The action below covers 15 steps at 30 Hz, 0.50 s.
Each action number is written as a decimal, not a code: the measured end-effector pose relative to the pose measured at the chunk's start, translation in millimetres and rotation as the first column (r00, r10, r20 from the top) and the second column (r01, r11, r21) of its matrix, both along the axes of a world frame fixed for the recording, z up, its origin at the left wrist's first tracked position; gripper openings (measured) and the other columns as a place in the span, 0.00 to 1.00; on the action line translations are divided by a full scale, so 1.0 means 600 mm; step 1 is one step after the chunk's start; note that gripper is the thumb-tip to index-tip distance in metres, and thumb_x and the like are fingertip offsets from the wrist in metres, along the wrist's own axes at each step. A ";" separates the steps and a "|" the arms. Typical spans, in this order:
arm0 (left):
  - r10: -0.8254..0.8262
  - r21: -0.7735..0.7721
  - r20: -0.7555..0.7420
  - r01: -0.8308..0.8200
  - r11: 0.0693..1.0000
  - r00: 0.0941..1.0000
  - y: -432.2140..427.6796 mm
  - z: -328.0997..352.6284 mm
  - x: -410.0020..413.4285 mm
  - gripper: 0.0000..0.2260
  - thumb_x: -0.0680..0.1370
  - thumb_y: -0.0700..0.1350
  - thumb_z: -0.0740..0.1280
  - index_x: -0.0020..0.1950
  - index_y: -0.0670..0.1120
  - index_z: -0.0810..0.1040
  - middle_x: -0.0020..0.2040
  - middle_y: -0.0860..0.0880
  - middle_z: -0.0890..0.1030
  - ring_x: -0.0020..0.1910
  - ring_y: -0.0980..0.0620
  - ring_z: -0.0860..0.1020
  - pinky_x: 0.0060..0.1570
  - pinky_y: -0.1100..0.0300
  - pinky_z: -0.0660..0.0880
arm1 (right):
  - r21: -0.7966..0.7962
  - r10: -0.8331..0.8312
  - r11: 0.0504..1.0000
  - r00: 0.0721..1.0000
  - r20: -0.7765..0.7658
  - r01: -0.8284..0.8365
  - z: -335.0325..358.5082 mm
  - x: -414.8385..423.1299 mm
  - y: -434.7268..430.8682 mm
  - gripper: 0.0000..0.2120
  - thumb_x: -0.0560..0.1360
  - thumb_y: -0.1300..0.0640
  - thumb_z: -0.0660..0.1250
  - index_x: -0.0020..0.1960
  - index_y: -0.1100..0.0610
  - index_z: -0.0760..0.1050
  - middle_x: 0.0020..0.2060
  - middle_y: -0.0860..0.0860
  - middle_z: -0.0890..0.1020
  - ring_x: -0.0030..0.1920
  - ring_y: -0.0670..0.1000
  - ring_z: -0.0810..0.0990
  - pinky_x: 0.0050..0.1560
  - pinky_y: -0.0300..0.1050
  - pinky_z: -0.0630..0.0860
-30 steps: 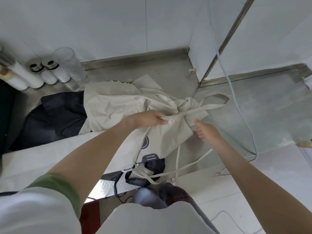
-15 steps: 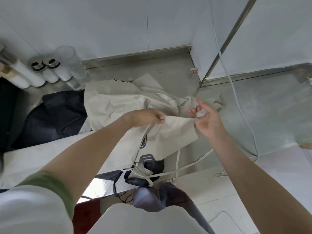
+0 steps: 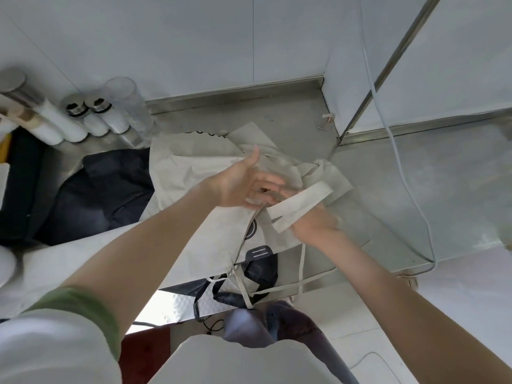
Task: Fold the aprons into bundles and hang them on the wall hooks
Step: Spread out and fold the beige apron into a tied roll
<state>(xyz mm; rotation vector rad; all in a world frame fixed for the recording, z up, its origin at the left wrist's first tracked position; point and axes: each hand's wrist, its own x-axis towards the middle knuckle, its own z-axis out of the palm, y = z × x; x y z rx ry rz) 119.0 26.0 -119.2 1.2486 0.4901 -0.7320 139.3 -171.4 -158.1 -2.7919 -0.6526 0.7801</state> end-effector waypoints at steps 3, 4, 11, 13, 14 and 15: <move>-0.163 0.184 0.018 0.157 0.970 0.986 -0.008 -0.014 -0.020 0.19 0.79 0.61 0.60 0.55 0.48 0.79 0.54 0.45 0.79 0.52 0.50 0.78 0.56 0.55 0.75 | 0.009 0.350 0.929 0.885 0.307 -0.371 -0.007 -0.008 0.007 0.27 0.77 0.61 0.59 0.74 0.49 0.61 0.70 0.50 0.65 0.66 0.52 0.61 0.59 0.43 0.52; -0.208 0.230 0.016 0.199 0.953 0.978 -0.012 -0.022 -0.025 0.18 0.78 0.59 0.64 0.57 0.46 0.79 0.52 0.42 0.78 0.50 0.48 0.77 0.53 0.57 0.76 | -0.032 0.418 0.900 0.840 0.347 -0.435 -0.017 -0.005 0.007 0.26 0.76 0.60 0.59 0.74 0.49 0.62 0.69 0.50 0.66 0.63 0.53 0.62 0.56 0.44 0.54; -0.351 0.524 0.041 0.278 0.805 0.936 -0.052 -0.061 -0.032 0.08 0.75 0.38 0.66 0.54 0.42 0.76 0.48 0.43 0.75 0.48 0.47 0.73 0.50 0.56 0.70 | 0.043 0.263 0.957 0.921 0.288 -0.287 -0.012 0.016 -0.012 0.33 0.76 0.58 0.64 0.77 0.50 0.53 0.69 0.48 0.63 0.64 0.53 0.63 0.58 0.45 0.58; -0.315 0.586 0.101 0.199 0.785 0.944 -0.062 -0.065 -0.029 0.14 0.78 0.39 0.63 0.62 0.44 0.76 0.55 0.47 0.78 0.55 0.48 0.76 0.58 0.55 0.72 | 0.035 0.108 0.992 0.959 0.261 -0.121 -0.025 0.027 -0.035 0.30 0.76 0.54 0.65 0.75 0.50 0.58 0.68 0.49 0.65 0.64 0.54 0.63 0.60 0.47 0.59; -0.310 0.615 0.107 0.182 0.767 0.945 -0.067 -0.065 -0.027 0.12 0.79 0.41 0.61 0.63 0.44 0.75 0.56 0.47 0.79 0.56 0.47 0.77 0.59 0.54 0.73 | 0.042 0.030 0.998 0.964 0.263 -0.043 -0.031 0.033 -0.047 0.26 0.76 0.54 0.65 0.73 0.52 0.63 0.67 0.51 0.66 0.65 0.55 0.64 0.61 0.48 0.59; -0.299 0.635 0.106 0.167 0.754 0.948 -0.071 -0.068 -0.024 0.10 0.81 0.42 0.59 0.60 0.42 0.73 0.54 0.45 0.80 0.53 0.46 0.78 0.56 0.52 0.76 | 0.050 -0.048 0.998 0.968 0.245 0.037 -0.038 0.040 -0.057 0.23 0.75 0.56 0.66 0.70 0.54 0.67 0.66 0.53 0.68 0.65 0.57 0.64 0.61 0.49 0.60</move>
